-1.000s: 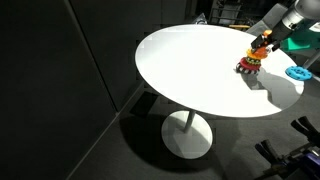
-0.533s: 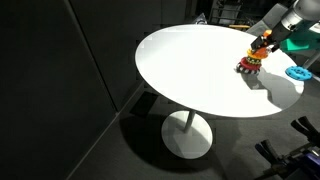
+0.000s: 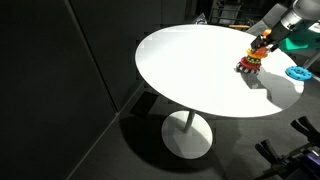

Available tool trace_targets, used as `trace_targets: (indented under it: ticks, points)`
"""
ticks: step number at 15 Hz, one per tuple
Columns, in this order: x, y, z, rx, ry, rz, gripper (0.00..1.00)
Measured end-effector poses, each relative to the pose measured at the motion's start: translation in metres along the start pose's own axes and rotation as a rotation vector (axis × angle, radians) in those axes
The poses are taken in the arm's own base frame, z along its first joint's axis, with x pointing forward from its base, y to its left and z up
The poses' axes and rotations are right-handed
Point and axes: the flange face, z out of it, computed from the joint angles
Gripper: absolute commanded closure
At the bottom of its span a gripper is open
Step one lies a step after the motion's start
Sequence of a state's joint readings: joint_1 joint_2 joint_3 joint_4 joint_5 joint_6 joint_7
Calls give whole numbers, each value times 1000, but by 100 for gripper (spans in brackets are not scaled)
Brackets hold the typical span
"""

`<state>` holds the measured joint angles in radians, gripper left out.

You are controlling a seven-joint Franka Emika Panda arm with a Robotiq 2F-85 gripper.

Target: Put the clear ring on the table

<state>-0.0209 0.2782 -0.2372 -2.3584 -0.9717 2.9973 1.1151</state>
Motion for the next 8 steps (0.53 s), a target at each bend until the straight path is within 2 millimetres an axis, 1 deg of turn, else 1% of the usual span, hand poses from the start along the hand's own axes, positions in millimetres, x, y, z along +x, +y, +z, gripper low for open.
trace_targets:
  ticks: [4, 8]
  points:
    - [3, 0, -4, 3, 9, 2, 34]
    - [13, 0, -20, 12, 39, 10, 34]
